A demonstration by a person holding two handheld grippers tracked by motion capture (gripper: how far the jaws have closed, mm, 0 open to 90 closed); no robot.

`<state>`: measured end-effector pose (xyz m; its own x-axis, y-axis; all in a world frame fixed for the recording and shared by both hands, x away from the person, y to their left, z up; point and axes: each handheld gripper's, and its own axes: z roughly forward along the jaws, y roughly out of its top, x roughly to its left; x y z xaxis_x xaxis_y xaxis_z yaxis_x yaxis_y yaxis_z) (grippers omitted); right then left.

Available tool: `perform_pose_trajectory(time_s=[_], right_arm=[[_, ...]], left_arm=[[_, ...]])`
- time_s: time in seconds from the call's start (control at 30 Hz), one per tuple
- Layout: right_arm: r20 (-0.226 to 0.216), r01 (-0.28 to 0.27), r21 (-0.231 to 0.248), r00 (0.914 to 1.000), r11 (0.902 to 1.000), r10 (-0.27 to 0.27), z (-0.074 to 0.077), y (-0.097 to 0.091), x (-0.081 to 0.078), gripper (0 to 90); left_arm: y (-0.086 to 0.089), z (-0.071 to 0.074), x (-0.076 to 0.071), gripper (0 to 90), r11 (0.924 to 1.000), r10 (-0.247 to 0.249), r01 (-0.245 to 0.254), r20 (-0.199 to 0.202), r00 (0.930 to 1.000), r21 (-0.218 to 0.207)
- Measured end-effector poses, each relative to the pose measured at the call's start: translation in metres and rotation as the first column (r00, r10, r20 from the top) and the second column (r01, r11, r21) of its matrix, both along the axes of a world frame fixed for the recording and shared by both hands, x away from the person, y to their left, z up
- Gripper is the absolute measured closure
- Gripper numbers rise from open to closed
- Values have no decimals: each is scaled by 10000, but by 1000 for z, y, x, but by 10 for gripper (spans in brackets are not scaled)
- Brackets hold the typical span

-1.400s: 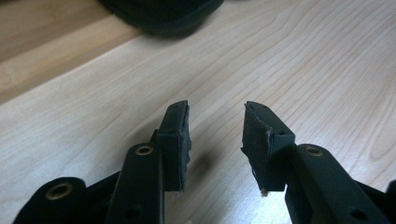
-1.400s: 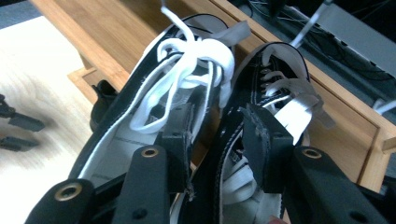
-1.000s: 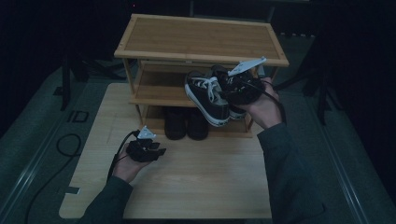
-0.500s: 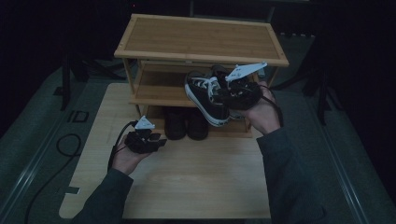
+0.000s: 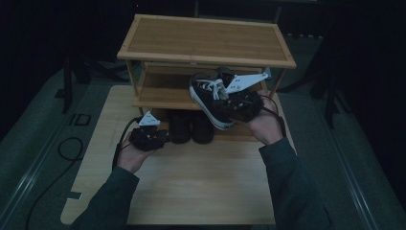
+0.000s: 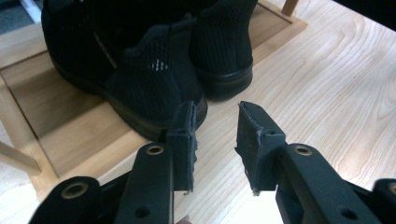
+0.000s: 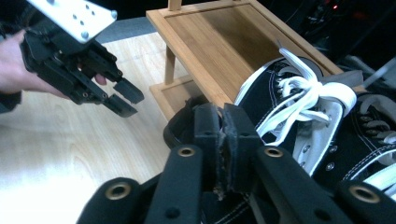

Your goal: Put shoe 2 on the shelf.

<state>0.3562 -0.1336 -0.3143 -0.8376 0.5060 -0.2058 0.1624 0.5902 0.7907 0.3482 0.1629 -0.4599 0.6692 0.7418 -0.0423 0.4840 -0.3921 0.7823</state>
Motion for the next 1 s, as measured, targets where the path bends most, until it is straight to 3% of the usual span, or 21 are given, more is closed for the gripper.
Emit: perform_pose_trajectory(time_s=[0.1, 0.37, 0.57, 0.73, 1.0], right_arm=[[68, -232, -202, 9997, 9995, 233, -7, 7, -6, 883], [-321, -656, -14, 9973, 9978, 655, -25, 5, -11, 887], [-506, -849, -36, 9951, 9964, 846, -39, 5, -17, 886], [-735, -861, 30, 9936, 9963, 861, -55, 2, -16, 882], [-961, -797, 106, 9921, 9968, 804, -68, -5, -17, 872]], left_arm=[[-2, 7, 3, 720, 10000, -27, 28, 94, 10000, -20], [-4, 18, 7, 759, 10000, 31, -29, 261, 9997, -84], [-9, 26, 15, 837, 9998, 62, -68, 353, 9994, 168], [-17, 33, 20, 895, 9992, 23, -45, 550, 9985, 393], [-35, 46, 36, 900, 9985, -102, 49, 963, 9953, 552]])
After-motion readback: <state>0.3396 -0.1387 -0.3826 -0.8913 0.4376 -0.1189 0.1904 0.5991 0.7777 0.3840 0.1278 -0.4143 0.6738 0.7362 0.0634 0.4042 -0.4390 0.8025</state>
